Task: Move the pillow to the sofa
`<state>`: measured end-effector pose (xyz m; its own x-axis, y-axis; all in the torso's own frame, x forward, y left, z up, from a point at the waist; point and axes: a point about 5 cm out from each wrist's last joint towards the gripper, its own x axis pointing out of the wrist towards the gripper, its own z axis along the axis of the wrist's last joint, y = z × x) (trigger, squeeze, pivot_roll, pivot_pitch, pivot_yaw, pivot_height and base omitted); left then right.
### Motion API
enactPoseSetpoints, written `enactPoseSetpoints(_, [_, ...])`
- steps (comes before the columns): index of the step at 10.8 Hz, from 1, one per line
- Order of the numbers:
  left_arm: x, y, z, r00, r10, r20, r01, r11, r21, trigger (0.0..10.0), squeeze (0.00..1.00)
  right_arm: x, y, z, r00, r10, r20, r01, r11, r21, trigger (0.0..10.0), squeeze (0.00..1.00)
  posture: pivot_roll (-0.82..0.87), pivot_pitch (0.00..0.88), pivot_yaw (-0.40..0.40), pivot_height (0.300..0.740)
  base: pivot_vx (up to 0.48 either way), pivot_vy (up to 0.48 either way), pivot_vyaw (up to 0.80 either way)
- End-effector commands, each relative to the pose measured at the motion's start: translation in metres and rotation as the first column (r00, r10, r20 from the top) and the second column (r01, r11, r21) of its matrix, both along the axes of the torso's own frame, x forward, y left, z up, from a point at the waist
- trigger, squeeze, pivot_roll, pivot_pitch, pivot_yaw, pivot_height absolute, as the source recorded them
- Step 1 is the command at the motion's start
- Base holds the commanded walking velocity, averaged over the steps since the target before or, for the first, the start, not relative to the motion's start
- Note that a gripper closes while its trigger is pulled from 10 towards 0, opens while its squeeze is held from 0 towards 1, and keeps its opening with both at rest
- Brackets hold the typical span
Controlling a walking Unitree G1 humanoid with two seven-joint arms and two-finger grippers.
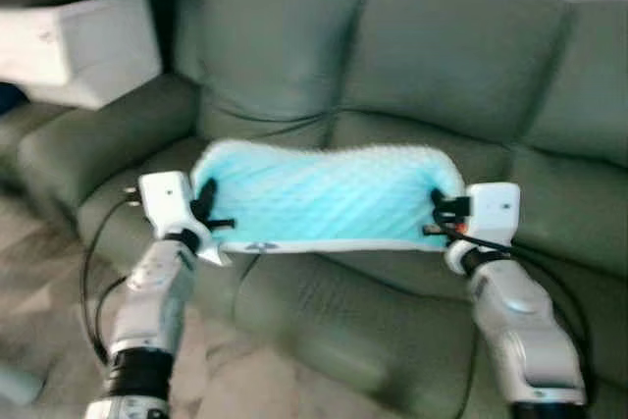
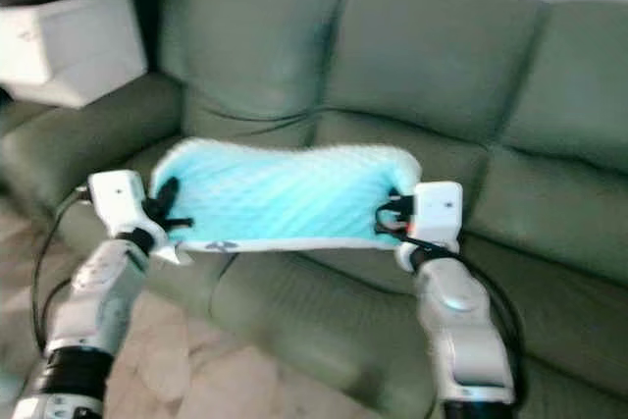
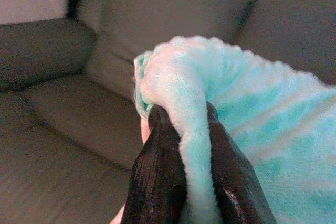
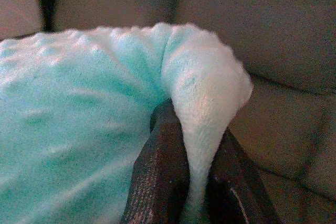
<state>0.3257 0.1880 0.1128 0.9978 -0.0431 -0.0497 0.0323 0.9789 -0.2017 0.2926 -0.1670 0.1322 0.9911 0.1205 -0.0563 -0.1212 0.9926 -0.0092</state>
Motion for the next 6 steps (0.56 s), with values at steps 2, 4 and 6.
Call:
enactPoseSetpoints(2, [0.0001,0.0111,0.0020,0.999,0.043,-0.004,-0.043,0.999,-0.003,10.0,0.00,0.0012,0.0008,0.0068,1.000,-0.005,0.027,0.005,1.000,0.002,10.0,0.00,-0.18,0.000,0.018,0.740,0.000,0.000,0.00])
enactPoseSetpoints(4, [0.0016,0.0143,0.0023,0.998,0.062,-0.010,-0.062,0.998,-0.002,10.0,0.00,0.0019,0.0001,0.0065,1.000,-0.008,0.020,0.008,1.000,-0.001,10.0,0.00,-0.18,0.000,0.018,0.740,0.000,0.000,0.00])
enactPoseSetpoints(6, [0.0018,0.0156,0.0018,0.997,0.069,-0.016,-0.069,0.998,0.002,10.0,0.00,0.0023,-0.0003,0.0062,1.000,-0.011,0.016,0.011,1.000,0.001,10.0,0.00,-0.18,0.000,0.017,0.740,0.000,0.000,0.00])
